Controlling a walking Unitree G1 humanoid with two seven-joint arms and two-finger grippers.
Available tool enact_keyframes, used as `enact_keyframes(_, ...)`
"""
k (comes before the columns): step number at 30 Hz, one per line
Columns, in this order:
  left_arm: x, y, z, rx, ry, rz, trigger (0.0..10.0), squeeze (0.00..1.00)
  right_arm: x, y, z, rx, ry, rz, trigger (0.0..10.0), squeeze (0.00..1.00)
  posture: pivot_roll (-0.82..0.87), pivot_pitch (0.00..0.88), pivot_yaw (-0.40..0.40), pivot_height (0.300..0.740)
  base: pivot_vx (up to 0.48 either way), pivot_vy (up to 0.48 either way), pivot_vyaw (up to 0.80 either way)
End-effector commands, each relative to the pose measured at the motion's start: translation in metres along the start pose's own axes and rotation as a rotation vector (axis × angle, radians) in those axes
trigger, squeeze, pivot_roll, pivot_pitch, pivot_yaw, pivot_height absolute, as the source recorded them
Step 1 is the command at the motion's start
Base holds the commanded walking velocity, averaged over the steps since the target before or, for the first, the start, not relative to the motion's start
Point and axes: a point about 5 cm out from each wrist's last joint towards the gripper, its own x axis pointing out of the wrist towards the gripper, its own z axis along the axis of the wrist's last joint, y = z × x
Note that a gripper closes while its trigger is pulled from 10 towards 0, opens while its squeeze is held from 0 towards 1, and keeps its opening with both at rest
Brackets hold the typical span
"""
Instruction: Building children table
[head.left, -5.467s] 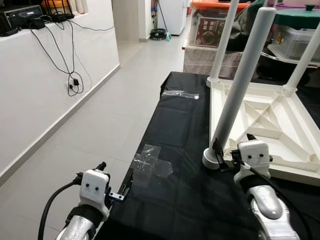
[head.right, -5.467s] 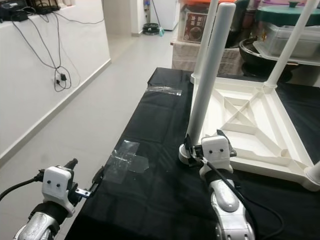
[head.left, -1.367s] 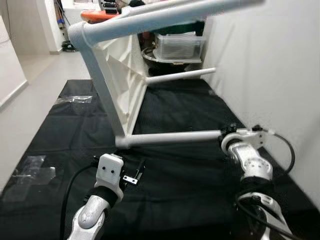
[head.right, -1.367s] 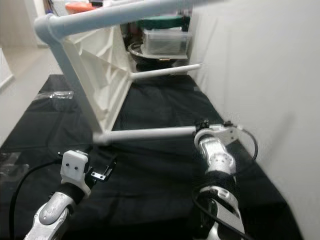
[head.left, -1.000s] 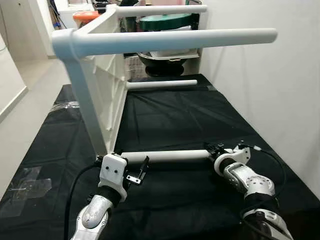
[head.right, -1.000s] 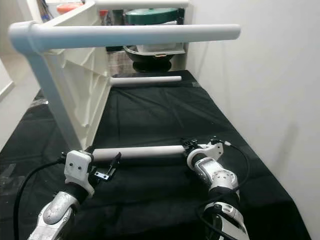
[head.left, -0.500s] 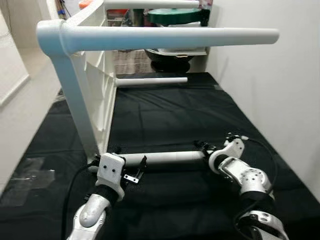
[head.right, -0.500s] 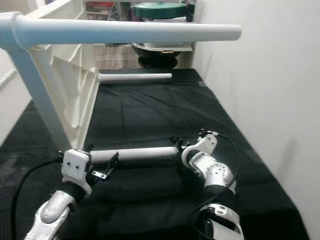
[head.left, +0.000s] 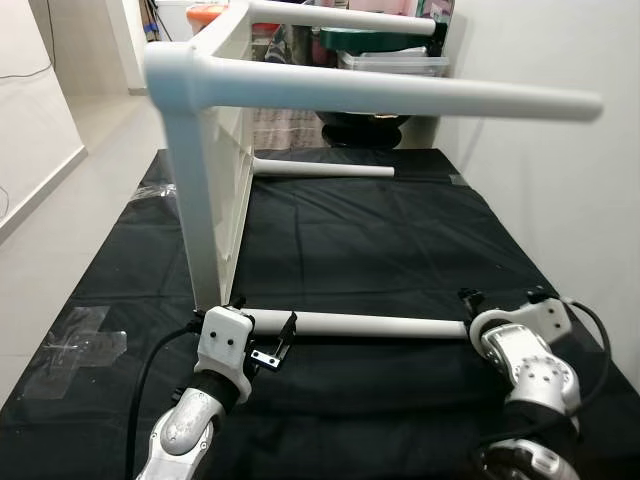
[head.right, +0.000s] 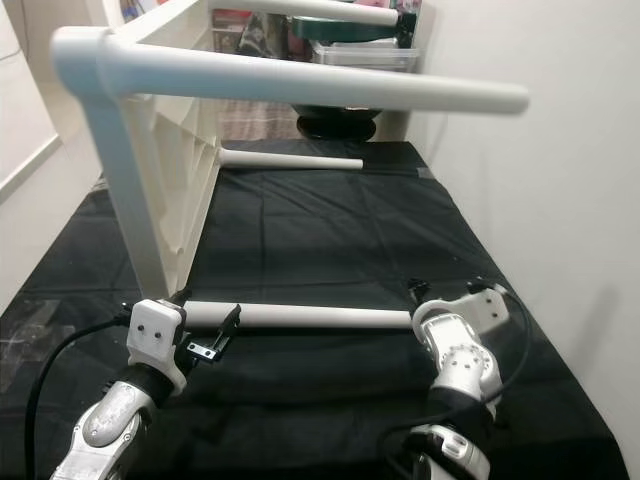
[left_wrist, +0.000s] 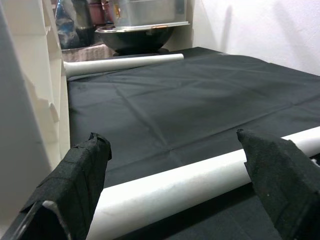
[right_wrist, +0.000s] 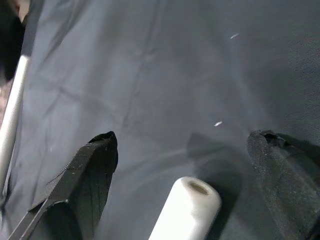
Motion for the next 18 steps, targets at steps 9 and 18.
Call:
enact_keyframes(9, 0.0, -0.003, -0.003, -0.006, 0.007, -0.012, 10.0, 0.0, -0.024, -0.018, 0.033, -0.301, -0.184, -0.037, 10.0, 0.0, 0.01, 0.0, -0.04, 0.74, 0.0, 0.0, 0.0)
enact_keyframes(18, 0.004, -0.002, -0.001, 0.002, -0.003, -0.013, 10.0, 0.0, -0.078, 0.097, 0.039, -1.099, -0.88, 0.541, 10.0, 0.0, 0.03, 0.0, -0.056, 0.74, 0.0, 0.0, 0.0)
